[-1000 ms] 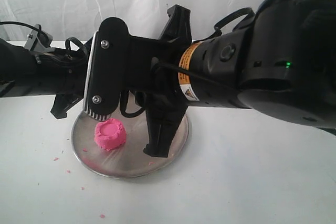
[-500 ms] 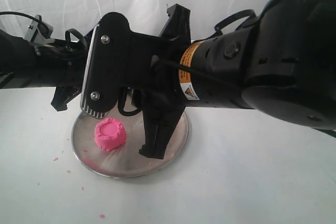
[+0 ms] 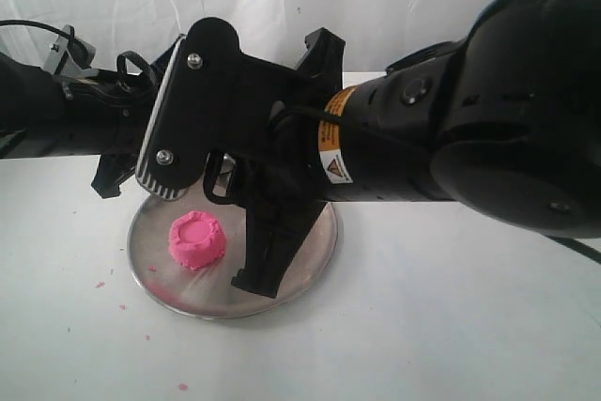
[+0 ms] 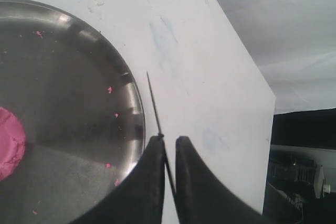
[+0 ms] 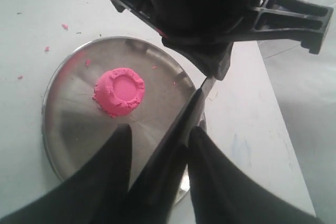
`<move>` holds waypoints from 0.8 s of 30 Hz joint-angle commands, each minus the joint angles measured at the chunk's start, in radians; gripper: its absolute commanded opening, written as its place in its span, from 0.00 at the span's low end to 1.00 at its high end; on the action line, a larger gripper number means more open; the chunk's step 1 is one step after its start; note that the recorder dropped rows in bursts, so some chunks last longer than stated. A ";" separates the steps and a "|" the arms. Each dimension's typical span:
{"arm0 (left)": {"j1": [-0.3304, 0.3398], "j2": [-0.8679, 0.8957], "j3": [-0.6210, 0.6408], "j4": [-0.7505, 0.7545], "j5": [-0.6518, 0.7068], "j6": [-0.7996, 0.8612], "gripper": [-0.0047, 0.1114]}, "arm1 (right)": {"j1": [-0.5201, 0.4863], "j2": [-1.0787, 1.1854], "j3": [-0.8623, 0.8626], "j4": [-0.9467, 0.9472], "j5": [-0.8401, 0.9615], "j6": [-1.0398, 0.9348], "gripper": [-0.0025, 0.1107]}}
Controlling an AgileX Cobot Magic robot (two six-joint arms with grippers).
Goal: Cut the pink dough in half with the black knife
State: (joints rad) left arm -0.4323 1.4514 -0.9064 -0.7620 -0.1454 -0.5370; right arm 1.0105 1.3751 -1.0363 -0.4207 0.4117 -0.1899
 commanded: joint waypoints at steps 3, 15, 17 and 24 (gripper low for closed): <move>-0.010 -0.020 -0.025 0.034 -0.021 0.021 0.04 | 0.006 0.013 0.014 0.072 0.073 0.076 0.02; -0.010 -0.010 -0.025 0.054 0.029 0.021 0.04 | 0.006 0.013 0.014 0.072 0.112 0.174 0.02; -0.010 -0.010 -0.025 0.054 0.033 0.021 0.04 | 0.006 0.013 0.014 0.072 0.105 0.176 0.02; -0.010 -0.010 -0.025 0.054 0.033 0.021 0.04 | 0.006 0.013 0.014 0.087 0.144 0.266 0.02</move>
State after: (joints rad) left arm -0.4323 1.4598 -0.9150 -0.7199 -0.1086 -0.5370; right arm 1.0122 1.3751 -1.0363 -0.3800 0.4808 0.0241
